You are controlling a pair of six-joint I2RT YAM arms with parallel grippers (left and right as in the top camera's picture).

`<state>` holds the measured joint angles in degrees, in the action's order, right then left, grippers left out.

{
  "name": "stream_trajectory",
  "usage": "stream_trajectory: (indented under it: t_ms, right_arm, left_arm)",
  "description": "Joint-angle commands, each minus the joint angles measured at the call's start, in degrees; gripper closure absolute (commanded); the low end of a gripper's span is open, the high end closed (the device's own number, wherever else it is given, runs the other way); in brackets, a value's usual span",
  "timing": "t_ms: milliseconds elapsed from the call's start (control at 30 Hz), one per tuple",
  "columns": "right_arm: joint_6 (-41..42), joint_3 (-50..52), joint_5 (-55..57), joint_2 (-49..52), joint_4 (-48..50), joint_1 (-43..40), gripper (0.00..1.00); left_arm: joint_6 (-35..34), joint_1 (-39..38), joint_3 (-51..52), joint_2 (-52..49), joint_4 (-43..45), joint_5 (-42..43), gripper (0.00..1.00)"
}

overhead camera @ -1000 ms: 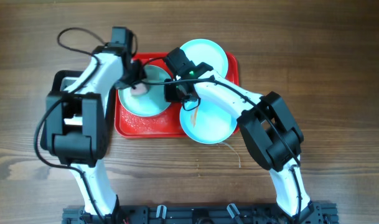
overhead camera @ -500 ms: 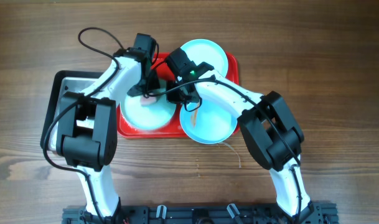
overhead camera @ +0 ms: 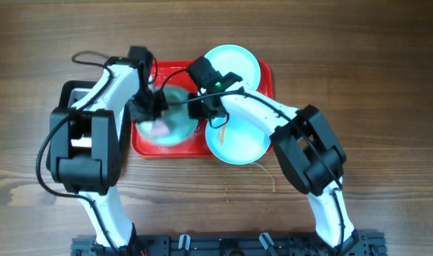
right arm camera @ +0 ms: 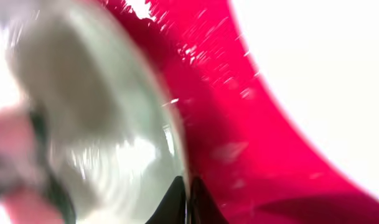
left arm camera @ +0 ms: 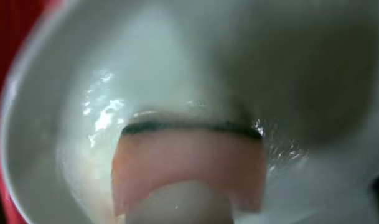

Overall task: Clean dirty plates on tray and stack at the side
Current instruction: 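Hold the plate with the right gripper and scrub it with the left sponge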

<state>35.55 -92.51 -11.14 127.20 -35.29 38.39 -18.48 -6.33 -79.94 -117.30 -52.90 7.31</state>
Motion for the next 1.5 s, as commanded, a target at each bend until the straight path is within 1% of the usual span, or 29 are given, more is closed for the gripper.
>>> stream_trajectory:
  t_ms: [0,33,100,233,300,367,433,467,567,633,733,800,900,1033,1100,1167,1200,1233,1467]
  right_arm:
    - [0.0,-0.8,-2.5,1.0,0.6,0.8,0.96]
    - [0.0,-0.8,-2.5,1.0,0.6,0.8,0.96]
    - [0.0,-0.8,-2.5,1.0,0.5,0.8,0.96]
    - [0.0,-0.8,-2.5,1.0,0.6,0.8,0.96]
    - [-0.2,-0.8,-2.5,1.0,0.6,0.8,0.96]
    - [-0.6,-0.8,-2.5,1.0,0.6,0.8,0.96]
    - [-0.7,-0.8,-2.5,1.0,0.5,0.8,0.96]
    - [-0.6,-0.8,-2.5,1.0,0.5,0.8,0.96]
    - [-0.7,-0.8,-2.5,1.0,0.5,0.8,0.96]
    - [-0.6,-0.8,-2.5,1.0,0.5,0.8,0.96]
    - [-0.7,-0.8,-3.4,1.0,0.6,0.8,0.96]
    - [-1.1,-0.8,-4.5,1.0,0.6,0.8,0.96]
    - [-1.2,-0.8,-7.2,1.0,0.7,0.7,0.96]
    - [-1.1,-0.8,-11.9,1.0,1.6,0.8,0.94]
    - [-0.9,-0.8,-11.9,1.0,1.4,0.8,0.81]
    - [-0.9,-0.8,-11.9,1.0,1.3,0.9,0.79]
    - [-0.9,-0.8,-11.9,1.0,1.2,1.0,0.85]
    - [-0.9,-0.8,-11.8,1.0,1.2,1.1,0.95]
    - [-0.8,-0.7,-11.2,1.1,1.1,1.1,0.96]
  left_arm:
    - [-4.0,-3.0,3.8,-4.7,13.0,-7.1,0.96]
    - [-5.2,-3.8,4.3,-4.7,15.6,-10.0,0.96]
    - [-5.4,-5.2,5.0,-4.7,19.3,-12.0,0.96]
    - [-7.5,-7.6,5.0,-4.7,22.5,-17.3,0.96]
    - [-10.9,-8.9,5.0,-4.7,22.4,-23.2,0.96]
    - [-13.7,-9.3,5.0,-4.6,21.2,-26.9,0.96]
    - [-16.7,-9.3,5.0,-4.6,19.1,-29.4,0.96]
    - [-17.0,-9.1,4.9,-4.6,18.3,-29.4,0.96]
    - [-17.2,-8.3,4.7,-4.6,13.0,-26.6,0.96]
    - [-17.1,-6.8,4.5,-4.6,8.2,-20.6,0.96]
    - [-10.7,-4.0,4.5,-4.6,3.8,-7.4,0.96]
    - [-6.4,-2.0,4.5,-4.6,0.8,-0.2,0.96]
    - [-1.2,0.5,4.5,-4.6,-3.1,5.9,0.96]
    - [-1.2,2.6,4.5,-4.6,-5.0,6.2,0.96]
    - [-1.2,2.9,4.5,-4.6,-4.3,6.2,0.96]
    - [-1.2,2.7,4.5,-4.6,-3.7,6.2,0.96]
    - [-1.2,2.4,4.5,-4.6,-3.5,6.2,0.96]
    - [-1.2,2.3,4.5,-4.6,-3.2,6.2,0.96]
    - [-1.2,2.3,3.5,-4.6,-3.6,5.5,0.96]
